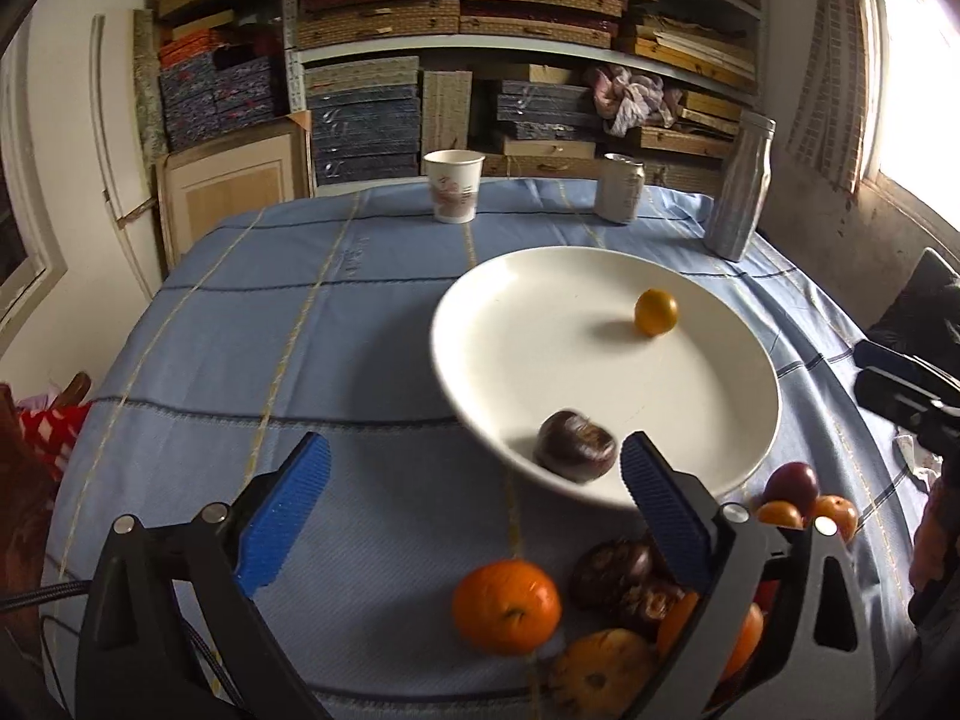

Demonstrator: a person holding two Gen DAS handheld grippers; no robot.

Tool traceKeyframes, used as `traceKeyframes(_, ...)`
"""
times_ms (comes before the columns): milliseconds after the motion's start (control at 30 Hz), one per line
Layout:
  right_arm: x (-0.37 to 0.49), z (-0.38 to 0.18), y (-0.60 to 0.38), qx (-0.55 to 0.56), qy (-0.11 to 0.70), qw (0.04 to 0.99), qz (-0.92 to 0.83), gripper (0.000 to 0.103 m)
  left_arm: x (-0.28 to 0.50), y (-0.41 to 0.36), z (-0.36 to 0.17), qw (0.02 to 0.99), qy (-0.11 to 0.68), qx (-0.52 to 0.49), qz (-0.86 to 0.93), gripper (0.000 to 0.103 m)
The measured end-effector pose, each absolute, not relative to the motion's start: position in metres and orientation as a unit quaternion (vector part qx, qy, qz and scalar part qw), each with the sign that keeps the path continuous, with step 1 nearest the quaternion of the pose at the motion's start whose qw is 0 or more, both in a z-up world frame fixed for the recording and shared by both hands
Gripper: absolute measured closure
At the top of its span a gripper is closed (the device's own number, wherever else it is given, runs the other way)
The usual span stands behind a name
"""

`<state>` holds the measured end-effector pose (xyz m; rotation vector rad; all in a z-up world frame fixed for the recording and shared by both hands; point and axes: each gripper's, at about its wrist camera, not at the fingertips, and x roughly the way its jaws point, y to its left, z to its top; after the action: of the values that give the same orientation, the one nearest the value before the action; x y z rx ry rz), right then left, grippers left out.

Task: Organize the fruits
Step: 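Carry both fruits to the white plate and open both tools to release, then move both tools back to the pile and close on new fruits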

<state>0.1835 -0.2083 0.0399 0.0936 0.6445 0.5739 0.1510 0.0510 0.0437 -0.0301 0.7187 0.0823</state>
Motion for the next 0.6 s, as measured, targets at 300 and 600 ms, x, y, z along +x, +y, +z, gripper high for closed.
traceKeyframes(300,0.148,0.027,-0.262,0.133,0.299,0.912,0.248,0.006,0.110,0.061,0.026,0.930,0.359,-0.032,0.064,0.005)
traceKeyframes(600,0.136,0.019,-0.272,0.132,0.297,0.917,0.233,0.005,0.102,0.045,0.012,0.928,0.365,0.009,0.080,0.005)
